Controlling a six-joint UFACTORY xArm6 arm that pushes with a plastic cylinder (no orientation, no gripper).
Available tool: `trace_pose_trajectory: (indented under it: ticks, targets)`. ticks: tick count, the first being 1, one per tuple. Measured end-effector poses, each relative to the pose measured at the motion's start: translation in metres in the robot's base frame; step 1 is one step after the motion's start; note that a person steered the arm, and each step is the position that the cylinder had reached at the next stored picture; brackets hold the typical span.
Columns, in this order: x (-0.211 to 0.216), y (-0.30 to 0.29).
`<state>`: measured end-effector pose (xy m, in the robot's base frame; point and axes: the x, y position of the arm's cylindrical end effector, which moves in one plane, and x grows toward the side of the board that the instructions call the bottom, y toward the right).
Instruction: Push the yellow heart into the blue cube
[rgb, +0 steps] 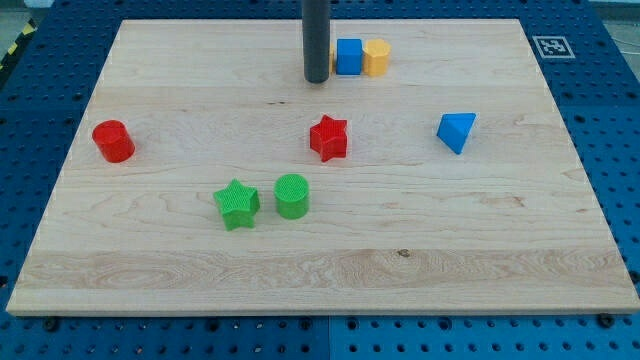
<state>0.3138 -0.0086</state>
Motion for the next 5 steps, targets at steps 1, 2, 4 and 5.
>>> trace_pose_trajectory:
  ticks: [1, 2, 4, 5]
  targets:
    - [0.0, 0.0]
    - [0.0, 0.0]
    - [0.018, 0.0]
    - [0.045, -0.008]
